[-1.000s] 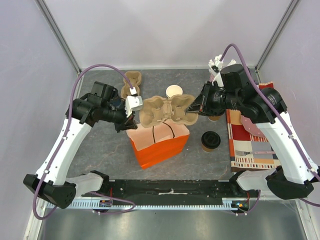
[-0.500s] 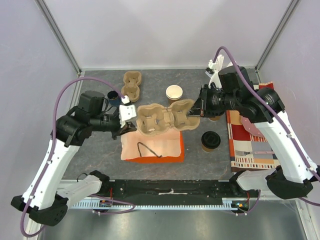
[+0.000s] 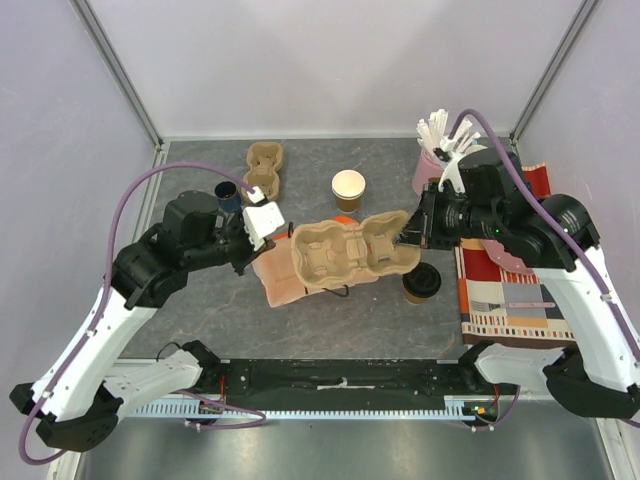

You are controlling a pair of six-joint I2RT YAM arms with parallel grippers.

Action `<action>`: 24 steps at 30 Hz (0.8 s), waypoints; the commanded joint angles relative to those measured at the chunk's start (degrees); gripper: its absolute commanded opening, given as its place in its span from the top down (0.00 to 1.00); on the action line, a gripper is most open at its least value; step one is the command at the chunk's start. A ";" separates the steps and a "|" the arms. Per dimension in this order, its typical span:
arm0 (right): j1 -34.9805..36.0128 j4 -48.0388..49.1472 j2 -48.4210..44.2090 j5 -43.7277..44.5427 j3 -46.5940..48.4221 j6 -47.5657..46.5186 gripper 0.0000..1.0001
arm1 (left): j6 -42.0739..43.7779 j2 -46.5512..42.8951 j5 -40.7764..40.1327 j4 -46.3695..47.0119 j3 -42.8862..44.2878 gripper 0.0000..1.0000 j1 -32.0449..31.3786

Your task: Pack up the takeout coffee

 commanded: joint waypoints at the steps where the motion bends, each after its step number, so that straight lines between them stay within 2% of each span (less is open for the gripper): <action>1: 0.31 -1.15 2.69 1.86 0.53 -4.71 1.00 | -3.57 -1.66 -0.65 3.64 -1.58 0.98 -0.56; 10: 0.40 -4.93 2.01 3.53 1.15 -7.63 1.00 | -6.91 -0.78 -6.81 4.52 -3.08 0.98 -0.48; 24: 0.40 -7.13 -1.69 4.85 -3.77 -7.98 1.00 | -7.09 -1.30 -5.76 3.64 -4.05 0.98 -0.47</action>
